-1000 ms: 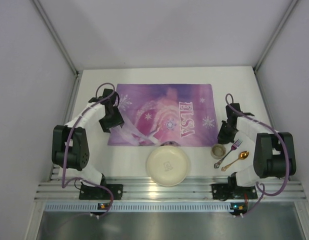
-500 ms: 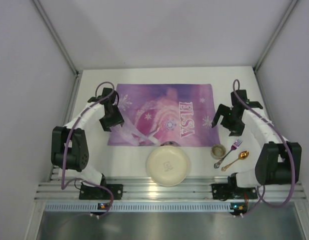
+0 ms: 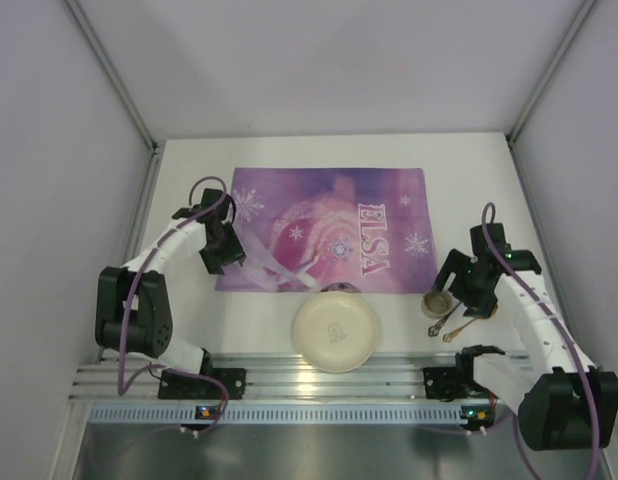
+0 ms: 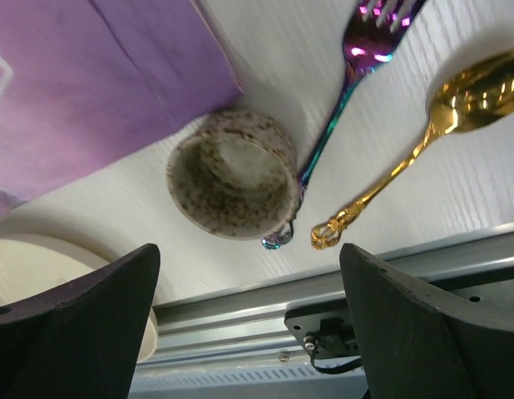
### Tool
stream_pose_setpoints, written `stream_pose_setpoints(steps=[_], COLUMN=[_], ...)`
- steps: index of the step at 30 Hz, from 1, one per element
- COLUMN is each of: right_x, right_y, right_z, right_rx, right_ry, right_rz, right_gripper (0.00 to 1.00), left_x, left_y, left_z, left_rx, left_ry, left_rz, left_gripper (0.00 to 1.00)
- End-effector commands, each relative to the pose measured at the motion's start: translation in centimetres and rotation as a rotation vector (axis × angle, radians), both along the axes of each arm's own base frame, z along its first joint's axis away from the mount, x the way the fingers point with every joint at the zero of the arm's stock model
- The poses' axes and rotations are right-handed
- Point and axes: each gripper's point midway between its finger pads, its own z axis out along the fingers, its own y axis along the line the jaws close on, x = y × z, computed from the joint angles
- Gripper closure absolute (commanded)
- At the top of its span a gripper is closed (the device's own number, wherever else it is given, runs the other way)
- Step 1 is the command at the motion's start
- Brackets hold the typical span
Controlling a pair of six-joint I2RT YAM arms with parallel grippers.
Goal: Set the dinner table for one person
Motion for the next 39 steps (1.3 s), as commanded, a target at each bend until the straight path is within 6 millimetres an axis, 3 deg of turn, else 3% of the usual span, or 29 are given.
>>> stream_pose_setpoints(steps=[1, 11, 21, 29, 33, 34, 37, 39], right_x=[-2.0, -0.8, 0.3, 0.3, 0.1, 0.2, 0.8, 1.5], right_y=[0.3, -1.1, -1.1, -1.0, -1.0, -1.0, -0.7, -0.5], right_z=[-1.0, -3.1, -4.5, -6.1, -6.6, -6.5, -5.5, -3.8], right_rx=[0.033, -0.04, -0.045, -0.044, -0.045, -0.045, -0.027, -0.012], right_ry=[0.03, 0.012, 0.044, 0.07, 0.079, 0.074, 0.044, 0.014], right_rz=[-0.074, -0.12, -0.136, -0.139, -0.138, -0.138, -0.133, -0.127], right_gripper=[0.13, 0.25, 0.36, 0.57, 0.79, 0.88, 1.0, 1.0], left_x=[0.8, -0.1, 0.2, 0.9, 1.2, 1.3, 1.4, 1.4], left_y=[-0.5, -0.4, 0.2, 0.4, 0.4, 0.3, 0.3, 0.3], left_z=[1.0, 1.0, 1.9, 2.3, 2.4, 2.3, 2.4, 2.6], left_rx=[-0.035, -0.036, 0.006, 0.017, 0.016, 0.015, 0.012, 0.015], left_ry=[-0.067, -0.064, -0.074, -0.078, -0.08, -0.077, -0.079, -0.079], left_rz=[0.0, -0.026, -0.069, -0.09, -0.092, -0.094, -0.095, -0.099], left_gripper=[0.44, 0.46, 0.47, 0.47, 0.47, 0.47, 0.47, 0.48])
